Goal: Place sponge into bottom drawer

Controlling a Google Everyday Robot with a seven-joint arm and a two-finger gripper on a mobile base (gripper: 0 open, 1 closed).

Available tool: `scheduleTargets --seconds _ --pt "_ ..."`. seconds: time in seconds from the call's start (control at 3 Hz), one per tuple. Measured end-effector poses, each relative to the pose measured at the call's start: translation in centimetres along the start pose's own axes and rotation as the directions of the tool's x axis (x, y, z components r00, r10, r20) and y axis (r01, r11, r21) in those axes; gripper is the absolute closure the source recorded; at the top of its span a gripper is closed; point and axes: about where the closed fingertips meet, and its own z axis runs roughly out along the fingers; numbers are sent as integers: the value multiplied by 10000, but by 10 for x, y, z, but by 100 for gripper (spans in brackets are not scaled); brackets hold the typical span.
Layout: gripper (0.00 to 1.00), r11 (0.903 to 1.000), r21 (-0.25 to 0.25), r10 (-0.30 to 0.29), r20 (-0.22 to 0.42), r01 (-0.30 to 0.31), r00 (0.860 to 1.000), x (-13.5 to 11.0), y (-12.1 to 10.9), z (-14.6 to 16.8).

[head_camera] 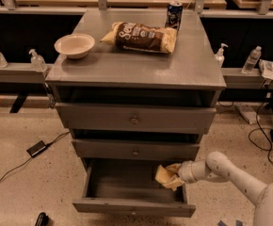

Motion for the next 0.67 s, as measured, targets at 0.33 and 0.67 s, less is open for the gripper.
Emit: scheduleTargets --seconds 0.33,0.67 --pt "100 9999 -140 37 157 -34 9999 38 -8 19" --pt "80 9990 -409 -148 47 150 9999 61 -16 49"
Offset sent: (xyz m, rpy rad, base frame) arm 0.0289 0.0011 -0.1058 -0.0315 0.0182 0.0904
